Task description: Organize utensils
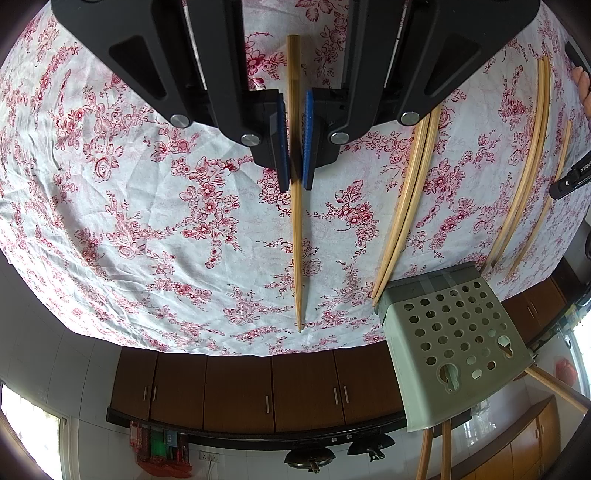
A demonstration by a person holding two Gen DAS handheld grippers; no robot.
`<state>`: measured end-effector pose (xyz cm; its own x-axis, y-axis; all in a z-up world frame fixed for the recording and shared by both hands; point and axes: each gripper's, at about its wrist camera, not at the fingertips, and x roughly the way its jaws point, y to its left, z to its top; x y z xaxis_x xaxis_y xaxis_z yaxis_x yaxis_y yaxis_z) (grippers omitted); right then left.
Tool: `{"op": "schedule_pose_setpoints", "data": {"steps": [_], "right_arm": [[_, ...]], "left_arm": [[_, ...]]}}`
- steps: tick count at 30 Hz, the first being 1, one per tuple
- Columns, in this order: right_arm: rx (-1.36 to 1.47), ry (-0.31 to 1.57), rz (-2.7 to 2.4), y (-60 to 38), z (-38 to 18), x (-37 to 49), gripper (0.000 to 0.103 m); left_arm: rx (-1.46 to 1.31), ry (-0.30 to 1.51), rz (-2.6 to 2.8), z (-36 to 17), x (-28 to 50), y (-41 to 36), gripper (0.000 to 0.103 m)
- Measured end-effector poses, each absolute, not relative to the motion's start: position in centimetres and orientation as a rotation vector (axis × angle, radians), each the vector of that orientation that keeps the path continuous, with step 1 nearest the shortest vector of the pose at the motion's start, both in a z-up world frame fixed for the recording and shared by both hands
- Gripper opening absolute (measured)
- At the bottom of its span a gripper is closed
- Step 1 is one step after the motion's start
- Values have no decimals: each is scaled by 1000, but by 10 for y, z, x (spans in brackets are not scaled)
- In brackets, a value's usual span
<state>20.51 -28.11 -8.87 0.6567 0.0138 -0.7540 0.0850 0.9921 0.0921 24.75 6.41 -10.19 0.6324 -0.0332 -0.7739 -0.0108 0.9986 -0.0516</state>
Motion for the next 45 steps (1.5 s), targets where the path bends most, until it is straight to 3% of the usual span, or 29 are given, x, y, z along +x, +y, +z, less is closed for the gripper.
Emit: {"op": "schedule_pose_setpoints", "data": {"steps": [32, 38, 45], "right_arm": [[158, 850, -25, -281, -90, 195, 8], [156, 848, -23, -280, -89, 194, 8], [150, 717, -27, -287, -43, 181, 8]], "left_arm": [[24, 894, -11, -102, 226, 50, 13], [46, 891, -18, -102, 214, 44, 8], [41, 783, -42, -57, 201, 50, 8]]}}
